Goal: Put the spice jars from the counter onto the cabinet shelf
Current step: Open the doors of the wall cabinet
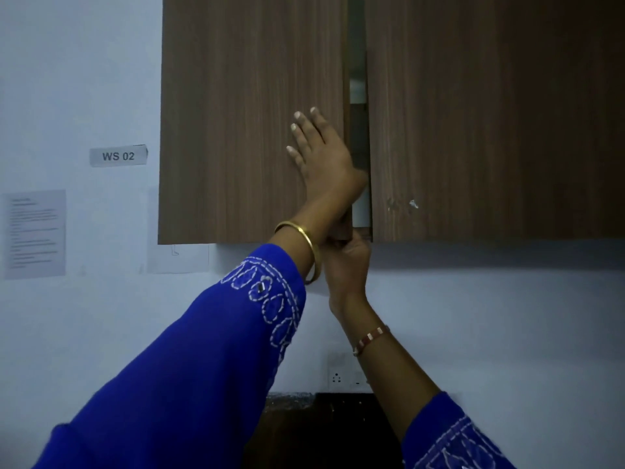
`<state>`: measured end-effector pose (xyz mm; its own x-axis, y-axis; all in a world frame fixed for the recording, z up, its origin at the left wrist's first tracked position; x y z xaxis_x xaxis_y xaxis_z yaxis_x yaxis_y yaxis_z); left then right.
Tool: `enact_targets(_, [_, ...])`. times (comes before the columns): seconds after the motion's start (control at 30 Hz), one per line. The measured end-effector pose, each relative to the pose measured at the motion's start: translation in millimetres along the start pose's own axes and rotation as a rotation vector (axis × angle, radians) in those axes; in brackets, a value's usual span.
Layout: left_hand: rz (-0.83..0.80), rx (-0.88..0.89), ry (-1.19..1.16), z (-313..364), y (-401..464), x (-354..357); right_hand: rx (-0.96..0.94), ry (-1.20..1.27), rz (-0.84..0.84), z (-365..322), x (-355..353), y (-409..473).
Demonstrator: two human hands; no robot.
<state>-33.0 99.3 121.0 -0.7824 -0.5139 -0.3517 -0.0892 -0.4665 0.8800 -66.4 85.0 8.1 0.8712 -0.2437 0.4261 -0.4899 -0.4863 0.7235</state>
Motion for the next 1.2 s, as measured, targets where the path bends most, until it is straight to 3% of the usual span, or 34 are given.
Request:
enact_targets(0.17, [0.009,-0.015,-0.04,-6,-9,-29,0.007,-0.068,-0.126,-15,16,-15])
enact_targets(0.37, [0.056,-0.02,-0.11,-22,-28,-90,-0.178,-0.167,-0.148,-31,58,-62])
enact_targets(0.7, [0.129,-0.055,-0.293,-77,-67,-214,-0.488,-0.357,-0.42,-49,163,-114])
enact_targets(1.0, [0.209,-0.16,-0.328,-163,-76,-304,-0.786,-0.517,-0.395,-7,272,-146])
enact_targets(1.2, [0.309,-0.219,-0.34,-240,-80,-356,-0.783,-0.585,-0.321,12,347,-174])
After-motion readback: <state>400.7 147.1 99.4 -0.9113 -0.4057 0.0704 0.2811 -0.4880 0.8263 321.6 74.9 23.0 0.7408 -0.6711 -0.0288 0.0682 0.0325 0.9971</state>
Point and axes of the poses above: each hand's wrist, its own y-axis towards the middle knuckle, its own x-axis out of the palm, z = x × y, the point moved 2 cm from there along y, towards the middle knuckle, and after that the axes turned 5 degrees about y, right-handed, at the moved point
